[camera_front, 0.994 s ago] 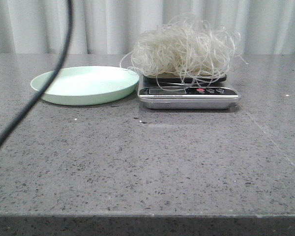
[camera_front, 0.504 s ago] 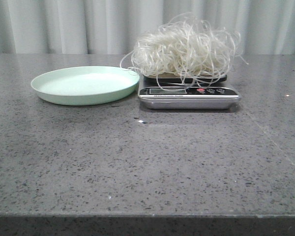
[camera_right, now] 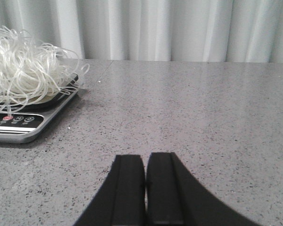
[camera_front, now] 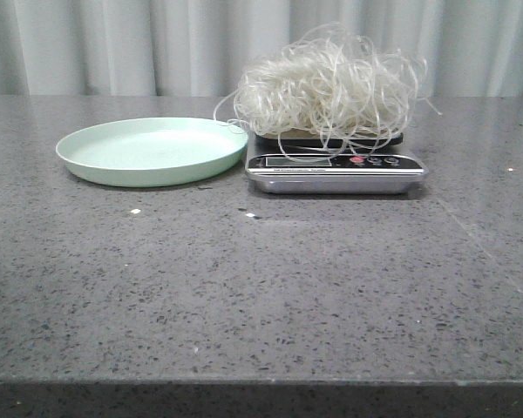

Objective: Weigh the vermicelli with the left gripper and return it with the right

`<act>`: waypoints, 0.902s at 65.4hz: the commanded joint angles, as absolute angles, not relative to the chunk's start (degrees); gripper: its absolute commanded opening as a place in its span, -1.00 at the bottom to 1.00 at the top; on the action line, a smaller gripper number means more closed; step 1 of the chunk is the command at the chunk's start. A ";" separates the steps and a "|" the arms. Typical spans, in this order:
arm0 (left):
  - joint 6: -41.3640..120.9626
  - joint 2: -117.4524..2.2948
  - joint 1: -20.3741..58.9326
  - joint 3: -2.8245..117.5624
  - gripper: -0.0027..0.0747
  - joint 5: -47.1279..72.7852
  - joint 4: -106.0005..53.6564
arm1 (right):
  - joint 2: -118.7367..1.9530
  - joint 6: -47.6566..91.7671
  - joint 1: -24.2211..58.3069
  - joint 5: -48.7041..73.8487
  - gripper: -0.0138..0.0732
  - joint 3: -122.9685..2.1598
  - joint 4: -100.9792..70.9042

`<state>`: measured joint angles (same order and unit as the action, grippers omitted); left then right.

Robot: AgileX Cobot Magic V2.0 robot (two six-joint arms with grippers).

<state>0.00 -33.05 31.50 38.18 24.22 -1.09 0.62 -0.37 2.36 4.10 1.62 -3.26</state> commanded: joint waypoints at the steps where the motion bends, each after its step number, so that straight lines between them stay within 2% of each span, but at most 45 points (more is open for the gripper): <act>1: -0.44 -27.91 31.37 35.94 0.61 19.46 -1.89 | 1.51 0.00 2.03 0.00 -0.25 1.11 -2.55; 12: -0.44 -20.62 31.37 31.00 0.60 19.89 -2.24 | 1.51 0.00 2.03 0.00 -0.25 1.11 -2.55; 17: -0.44 -17.96 31.37 29.43 0.46 19.89 -2.24 | 1.51 0.00 2.03 0.00 -0.25 1.11 -2.55; 23: -0.44 -15.86 31.37 28.05 0.03 20.14 -2.11 | 1.51 0.00 2.03 0.00 -0.25 1.11 -2.55; 27: -0.44 -14.96 31.37 27.31 -0.43 20.38 -2.11 | 1.51 0.00 2.03 0.00 -0.25 1.11 -2.55; 29: -0.44 -14.67 31.37 27.19 -0.61 20.67 -1.99 | 1.51 0.00 2.03 0.00 -0.25 1.11 -2.55; 30: -0.44 -14.53 31.37 26.95 -0.64 20.67 -1.99 | 1.51 0.00 2.03 0.00 -0.25 1.11 -2.55; 34: -0.44 -14.30 31.37 26.70 -0.53 21.07 -1.99 | 1.51 0.00 2.03 0.00 -0.25 1.11 -2.55; 45: -0.44 -14.30 31.37 26.21 -0.60 21.16 -2.52 | 1.51 0.00 2.03 0.00 -0.25 1.11 -2.55; 59: -0.44 -14.30 31.37 26.21 -0.60 21.16 -2.52 | 1.51 0.00 2.03 0.00 -0.25 1.11 -2.55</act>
<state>0.00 -13.74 31.41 24.84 25.47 -1.76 0.62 -0.37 2.36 4.10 1.62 -3.26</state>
